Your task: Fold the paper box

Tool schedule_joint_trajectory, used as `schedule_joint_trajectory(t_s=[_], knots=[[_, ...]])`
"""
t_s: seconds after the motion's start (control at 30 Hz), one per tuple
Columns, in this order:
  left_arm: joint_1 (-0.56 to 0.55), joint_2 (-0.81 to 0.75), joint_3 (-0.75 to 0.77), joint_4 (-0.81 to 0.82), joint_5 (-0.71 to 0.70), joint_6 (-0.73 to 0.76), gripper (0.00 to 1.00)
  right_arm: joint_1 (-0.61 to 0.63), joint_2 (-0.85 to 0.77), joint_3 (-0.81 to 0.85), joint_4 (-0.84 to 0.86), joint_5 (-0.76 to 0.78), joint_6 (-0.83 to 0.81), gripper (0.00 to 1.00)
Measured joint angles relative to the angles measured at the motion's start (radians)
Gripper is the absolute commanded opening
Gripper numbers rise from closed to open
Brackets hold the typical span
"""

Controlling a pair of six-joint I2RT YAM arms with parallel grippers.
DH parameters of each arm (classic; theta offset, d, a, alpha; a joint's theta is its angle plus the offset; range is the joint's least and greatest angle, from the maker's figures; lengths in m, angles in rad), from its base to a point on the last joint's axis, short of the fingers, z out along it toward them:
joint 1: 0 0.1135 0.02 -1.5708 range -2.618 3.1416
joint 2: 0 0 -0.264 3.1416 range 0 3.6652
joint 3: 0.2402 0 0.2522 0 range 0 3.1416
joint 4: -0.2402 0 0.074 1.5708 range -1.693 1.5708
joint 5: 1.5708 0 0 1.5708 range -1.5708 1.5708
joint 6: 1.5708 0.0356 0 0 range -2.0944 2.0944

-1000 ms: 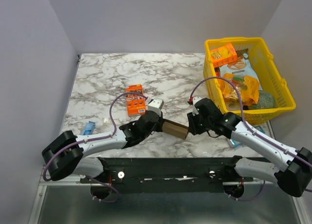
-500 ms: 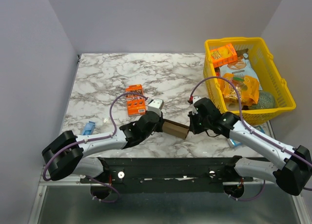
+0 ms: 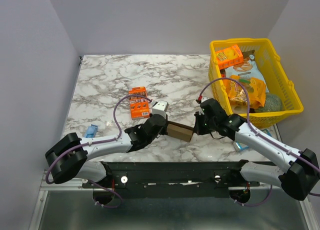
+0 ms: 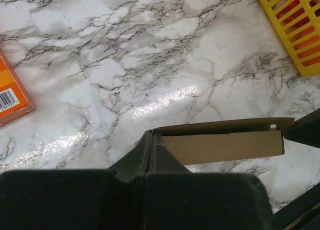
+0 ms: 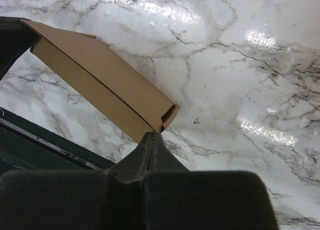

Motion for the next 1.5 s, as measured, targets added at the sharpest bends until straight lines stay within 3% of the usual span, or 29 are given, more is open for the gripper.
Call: schedule_joint_trajectory(t_s=[0.77,1.5], knots=[[-0.003,0.024,0.005,0.021,-0.03,0.0,0.0,-0.078,0.006,-0.022,0.058,-0.071,0.073,0.0],[-0.005,0.034,0.005,0.034,-0.04,0.0,0.0,-0.08,-0.121,-0.166,0.195,-0.055,0.222,0.01]])
